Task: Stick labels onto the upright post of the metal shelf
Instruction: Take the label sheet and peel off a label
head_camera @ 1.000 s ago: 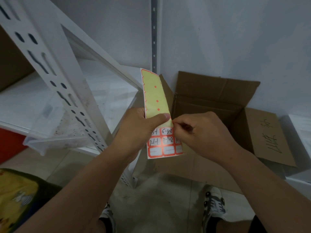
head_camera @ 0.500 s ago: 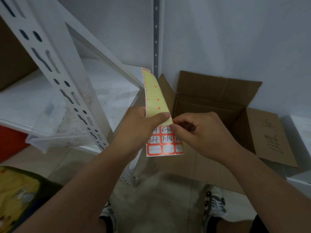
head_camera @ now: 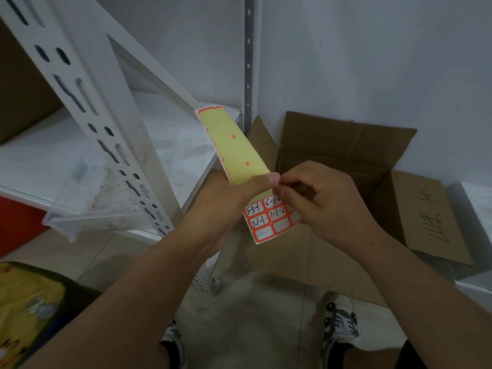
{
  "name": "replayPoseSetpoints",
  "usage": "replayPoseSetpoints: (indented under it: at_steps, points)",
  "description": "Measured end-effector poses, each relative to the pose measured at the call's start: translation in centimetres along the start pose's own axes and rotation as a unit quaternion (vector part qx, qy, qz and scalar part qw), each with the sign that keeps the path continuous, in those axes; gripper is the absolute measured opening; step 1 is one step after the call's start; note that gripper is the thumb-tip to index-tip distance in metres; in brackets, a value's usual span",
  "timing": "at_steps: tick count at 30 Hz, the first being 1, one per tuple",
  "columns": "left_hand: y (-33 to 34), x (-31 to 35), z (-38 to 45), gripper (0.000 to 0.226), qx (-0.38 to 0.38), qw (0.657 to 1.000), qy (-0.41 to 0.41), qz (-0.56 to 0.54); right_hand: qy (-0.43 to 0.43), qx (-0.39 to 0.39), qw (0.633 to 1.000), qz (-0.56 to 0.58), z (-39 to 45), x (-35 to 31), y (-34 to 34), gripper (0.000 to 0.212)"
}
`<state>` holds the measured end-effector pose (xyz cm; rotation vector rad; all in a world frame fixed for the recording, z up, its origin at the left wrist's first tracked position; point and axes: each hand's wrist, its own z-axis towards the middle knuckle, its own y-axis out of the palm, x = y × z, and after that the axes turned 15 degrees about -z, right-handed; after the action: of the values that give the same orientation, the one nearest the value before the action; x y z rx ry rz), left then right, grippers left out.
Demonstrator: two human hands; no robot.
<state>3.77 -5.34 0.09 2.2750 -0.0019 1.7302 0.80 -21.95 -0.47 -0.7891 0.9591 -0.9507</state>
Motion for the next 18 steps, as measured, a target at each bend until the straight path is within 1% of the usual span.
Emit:
replayPoseSetpoints:
  at_steps: [1,3,5,8,11,15,18]
  points:
    - [0.11,-0.26,0.04,0.074,0.000,1.000,0.001,-0.027,-0.014,0.021,1.000,-0.016,0.03,0.03,0.18,0.025]
    - [0.25,-0.65,0.14,0.066,-0.001,0.998,0.010,-0.055,-0.011,0.034,0.999,-0.014,0.05,-0.04,0.32,0.026]
    - [0.27,-0.86,0.26,0.062,-0.002,0.998,0.014,-0.067,0.017,0.034,0.999,0.023,0.07,-0.18,0.16,0.021]
    - [0.24,-0.84,0.36,0.063,-0.011,0.998,0.021,-0.058,0.071,0.016,0.994,0.080,0.11,-0.38,-0.24,0.011]
    - [0.27,-0.79,0.26,0.049,-0.019,0.998,0.036,-0.052,0.119,0.007,0.982,0.146,0.03,-0.48,-0.44,0.007]
    - [0.39,-0.75,0.06,0.041,-0.029,0.996,0.054,-0.067,0.173,0.017,0.958,0.229,-0.06,-0.63,-0.63,0.010]
    - [0.56,-0.81,-0.02,0.038,-0.024,0.995,0.064,-0.076,0.167,0.028,0.960,0.224,-0.07,-0.64,-0.27,0.013]
